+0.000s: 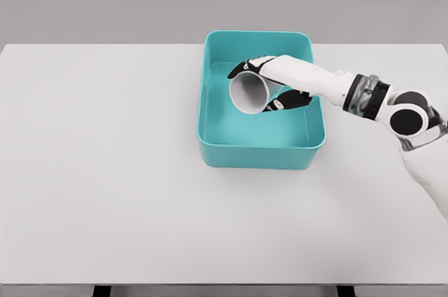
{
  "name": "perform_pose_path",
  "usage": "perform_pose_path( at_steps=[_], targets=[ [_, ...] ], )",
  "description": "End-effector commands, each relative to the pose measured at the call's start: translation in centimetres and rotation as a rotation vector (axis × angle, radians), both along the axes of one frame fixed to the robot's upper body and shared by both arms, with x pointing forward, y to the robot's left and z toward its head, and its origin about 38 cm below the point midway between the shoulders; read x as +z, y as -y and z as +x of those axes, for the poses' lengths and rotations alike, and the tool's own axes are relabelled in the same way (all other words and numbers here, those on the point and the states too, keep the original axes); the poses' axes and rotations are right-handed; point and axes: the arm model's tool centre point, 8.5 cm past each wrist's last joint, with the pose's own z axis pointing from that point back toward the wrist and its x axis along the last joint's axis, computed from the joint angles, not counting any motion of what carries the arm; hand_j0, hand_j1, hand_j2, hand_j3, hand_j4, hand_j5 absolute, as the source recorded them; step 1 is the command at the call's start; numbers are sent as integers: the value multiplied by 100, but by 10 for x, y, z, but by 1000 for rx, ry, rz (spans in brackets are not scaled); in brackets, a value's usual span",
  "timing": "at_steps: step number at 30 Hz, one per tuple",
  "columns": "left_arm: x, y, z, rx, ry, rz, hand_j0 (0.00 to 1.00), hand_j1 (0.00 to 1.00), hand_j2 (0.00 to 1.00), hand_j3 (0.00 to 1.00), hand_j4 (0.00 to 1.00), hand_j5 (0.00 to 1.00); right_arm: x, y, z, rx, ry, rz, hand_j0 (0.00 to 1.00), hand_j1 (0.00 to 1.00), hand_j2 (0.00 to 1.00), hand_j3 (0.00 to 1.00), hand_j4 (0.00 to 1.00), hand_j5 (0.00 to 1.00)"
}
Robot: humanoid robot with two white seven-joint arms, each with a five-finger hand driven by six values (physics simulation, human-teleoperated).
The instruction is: Put the paper cup into the basket with your right arm
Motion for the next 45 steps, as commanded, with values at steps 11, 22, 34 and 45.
perform_pose_path(
  at_steps=[11, 22, 34, 45],
  targets=[
    [0, 0, -1, 1, -1, 1, 100, 100, 100, 100, 100, 100, -21, 0, 5, -6, -39, -81, 58, 58, 58, 58, 58, 58],
    [0, 0, 0, 0, 0, -1, 100, 100, 100, 100, 100, 100, -29, 5, 13, -35, -55, -107, 91, 91, 91, 91, 91, 91],
    [0, 0, 0, -1, 0, 0, 100, 100, 100, 100, 100, 100, -23, 5, 13, -34, -41, -108, 92, 92, 92, 92, 92, 92],
    [0, 0, 0, 0, 0, -1, 100, 100, 100, 100, 100, 100, 85, 55, -10, -2, 61, 194, 98, 98, 98, 98, 98, 98]
  ],
)
